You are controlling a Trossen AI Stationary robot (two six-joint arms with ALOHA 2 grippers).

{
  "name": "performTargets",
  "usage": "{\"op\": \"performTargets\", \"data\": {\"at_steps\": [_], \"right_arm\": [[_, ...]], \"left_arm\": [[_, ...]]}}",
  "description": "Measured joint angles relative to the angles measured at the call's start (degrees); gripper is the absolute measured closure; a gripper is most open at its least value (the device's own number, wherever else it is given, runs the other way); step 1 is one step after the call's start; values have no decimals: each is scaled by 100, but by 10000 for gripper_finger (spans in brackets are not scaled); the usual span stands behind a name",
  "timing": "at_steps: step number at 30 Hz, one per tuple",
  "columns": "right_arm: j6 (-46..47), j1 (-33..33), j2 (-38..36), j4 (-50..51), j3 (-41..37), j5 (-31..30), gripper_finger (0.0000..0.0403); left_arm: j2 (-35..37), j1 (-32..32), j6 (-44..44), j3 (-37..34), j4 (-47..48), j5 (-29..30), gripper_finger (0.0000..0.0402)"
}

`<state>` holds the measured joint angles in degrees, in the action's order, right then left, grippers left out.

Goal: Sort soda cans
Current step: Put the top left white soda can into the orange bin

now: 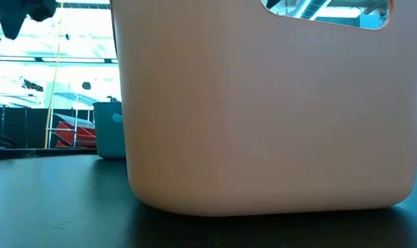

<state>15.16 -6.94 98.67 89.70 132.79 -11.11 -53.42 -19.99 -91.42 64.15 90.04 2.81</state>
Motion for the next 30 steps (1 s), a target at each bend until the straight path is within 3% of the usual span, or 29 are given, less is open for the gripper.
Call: {"op": "performTargets", "data": {"at_steps": [8,13,19,26,30], "right_arm": [[-6,9,4,-72,-568,4,19],[-20,4,7,-219,-831,4,19],[-20,-66,3,-566,-944,51,19],[-20,-72,0,-619,-941,72,19],[-14,-45,0,-565,-941,72,19]], "left_arm": [[-227,11,149,-127,13,-76,105],[-456,24,866,435,2,703,118],[-1015,305,2631,1718,-3,1255,121],[-2269,485,5384,3685,-44,1695,121],[-2757,490,6938,4186,-13,1694,121]]}}
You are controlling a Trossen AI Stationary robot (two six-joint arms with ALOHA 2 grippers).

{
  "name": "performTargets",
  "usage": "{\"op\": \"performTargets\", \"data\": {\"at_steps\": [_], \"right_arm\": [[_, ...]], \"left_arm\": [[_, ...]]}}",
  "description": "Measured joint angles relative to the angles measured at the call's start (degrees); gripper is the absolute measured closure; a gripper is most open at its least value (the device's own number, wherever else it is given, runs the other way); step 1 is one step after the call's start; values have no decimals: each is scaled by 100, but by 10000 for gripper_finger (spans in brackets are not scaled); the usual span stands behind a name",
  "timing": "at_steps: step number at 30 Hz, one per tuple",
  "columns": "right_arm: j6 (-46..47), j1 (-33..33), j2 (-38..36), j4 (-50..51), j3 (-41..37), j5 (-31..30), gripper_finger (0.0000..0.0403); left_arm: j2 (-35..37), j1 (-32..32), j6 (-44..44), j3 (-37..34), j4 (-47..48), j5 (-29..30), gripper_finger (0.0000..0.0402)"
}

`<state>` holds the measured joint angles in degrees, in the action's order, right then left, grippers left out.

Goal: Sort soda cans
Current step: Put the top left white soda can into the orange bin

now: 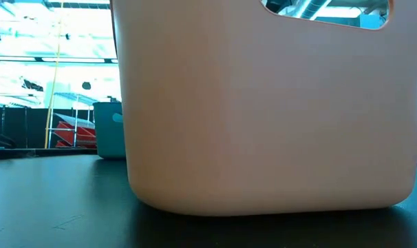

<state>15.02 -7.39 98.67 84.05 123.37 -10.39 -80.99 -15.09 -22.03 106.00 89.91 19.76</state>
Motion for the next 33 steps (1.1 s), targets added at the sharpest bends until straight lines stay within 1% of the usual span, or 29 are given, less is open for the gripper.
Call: {"op": "performTargets", "data": {"at_steps": [2,4,5,8,12,14,17,19,24,33], "right_arm": [[51,57,0,115,0,0,19],[152,134,0,280,0,0,19],[186,185,0,354,0,-2,19],[216,315,0,494,1,-116,19],[255,420,0,383,2,-207,19],[261,445,0,285,4,-230,19],[272,441,0,185,4,-234,19],[299,441,0,186,4,-234,19],[512,468,0,212,4,-237,19],[767,677,0,227,4,-238,19]], "left_arm": [[-57,83,-40,-4,-7,-356,121],[52,145,-451,-121,-1,-750,121],[171,150,-678,-216,5,-837,120],[714,40,-1215,-639,14,-840,111],[1570,-28,-1681,-1444,30,-808,85],[1912,-26,-1819,-1884,26,-1176,67],[2313,-60,-1765,-2601,13,-1961,44],[2542,-120,-1753,-3064,11,-2233,35],[2971,-199,-1854,-3861,24,-2322,29],[3330,-236,-1841,-4618,9,-2364,30]]}}
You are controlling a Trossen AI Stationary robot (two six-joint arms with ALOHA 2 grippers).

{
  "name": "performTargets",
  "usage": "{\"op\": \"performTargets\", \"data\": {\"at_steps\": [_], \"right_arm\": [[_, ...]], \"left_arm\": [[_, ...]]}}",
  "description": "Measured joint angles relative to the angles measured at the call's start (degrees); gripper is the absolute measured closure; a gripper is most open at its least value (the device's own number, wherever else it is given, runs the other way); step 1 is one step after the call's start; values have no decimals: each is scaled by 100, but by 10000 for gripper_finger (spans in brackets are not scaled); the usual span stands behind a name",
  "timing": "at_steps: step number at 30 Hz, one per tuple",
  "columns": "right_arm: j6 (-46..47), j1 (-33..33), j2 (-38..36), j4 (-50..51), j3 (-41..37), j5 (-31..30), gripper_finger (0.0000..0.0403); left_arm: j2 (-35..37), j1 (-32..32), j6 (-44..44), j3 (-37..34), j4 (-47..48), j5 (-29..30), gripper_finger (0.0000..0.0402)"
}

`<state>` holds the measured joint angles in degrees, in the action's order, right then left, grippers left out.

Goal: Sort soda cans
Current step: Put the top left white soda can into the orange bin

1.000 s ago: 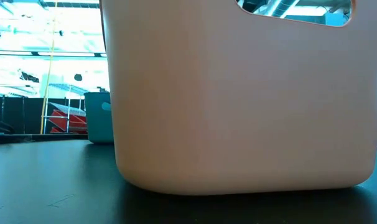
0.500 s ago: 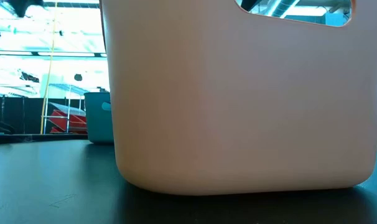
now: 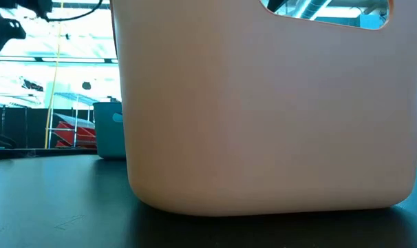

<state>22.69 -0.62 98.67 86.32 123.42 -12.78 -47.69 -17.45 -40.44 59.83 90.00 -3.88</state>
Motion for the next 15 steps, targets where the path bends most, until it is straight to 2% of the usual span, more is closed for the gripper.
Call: {"op": "performTargets", "data": {"at_steps": [15], "right_arm": [[190,129,0,-2,0,-68,19]], "left_arm": [[-25,-7,-58,-597,5,-2,31]]}}
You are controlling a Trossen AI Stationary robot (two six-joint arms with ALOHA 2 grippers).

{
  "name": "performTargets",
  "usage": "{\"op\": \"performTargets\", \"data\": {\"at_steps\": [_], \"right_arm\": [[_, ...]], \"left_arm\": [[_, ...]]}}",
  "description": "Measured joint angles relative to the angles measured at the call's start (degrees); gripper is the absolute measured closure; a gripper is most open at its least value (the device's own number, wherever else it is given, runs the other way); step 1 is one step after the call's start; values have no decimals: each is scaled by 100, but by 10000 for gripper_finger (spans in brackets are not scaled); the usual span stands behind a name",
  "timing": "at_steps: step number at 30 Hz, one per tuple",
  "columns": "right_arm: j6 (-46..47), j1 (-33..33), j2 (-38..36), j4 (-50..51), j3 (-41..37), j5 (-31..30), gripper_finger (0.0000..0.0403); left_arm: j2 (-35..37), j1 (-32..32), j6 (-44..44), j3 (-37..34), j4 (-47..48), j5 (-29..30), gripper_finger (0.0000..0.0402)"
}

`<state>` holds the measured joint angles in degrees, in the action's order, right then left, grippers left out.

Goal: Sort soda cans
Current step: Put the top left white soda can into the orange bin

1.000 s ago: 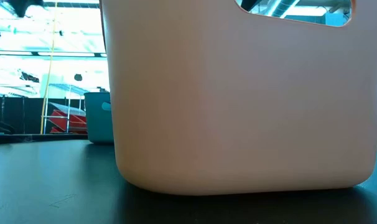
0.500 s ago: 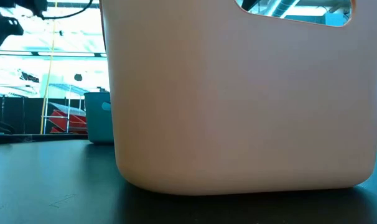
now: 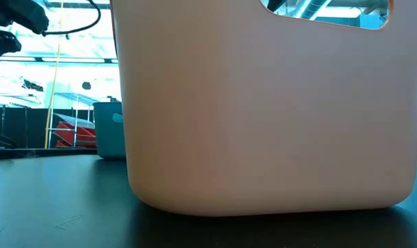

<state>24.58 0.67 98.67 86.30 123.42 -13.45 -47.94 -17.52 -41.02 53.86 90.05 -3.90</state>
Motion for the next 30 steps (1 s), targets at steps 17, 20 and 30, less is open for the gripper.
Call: {"op": "performTargets", "data": {"at_steps": [17,20,30], "right_arm": [[903,0,0,371,2,-792,34],[1045,21,-34,367,2,-793,48],[2006,535,-397,369,2,-793,67]], "left_arm": [[-2,0,-430,-493,-1,-13,142],[-2,0,-550,-484,-25,-11,151],[-175,2,-602,384,-9,256,151]]}}
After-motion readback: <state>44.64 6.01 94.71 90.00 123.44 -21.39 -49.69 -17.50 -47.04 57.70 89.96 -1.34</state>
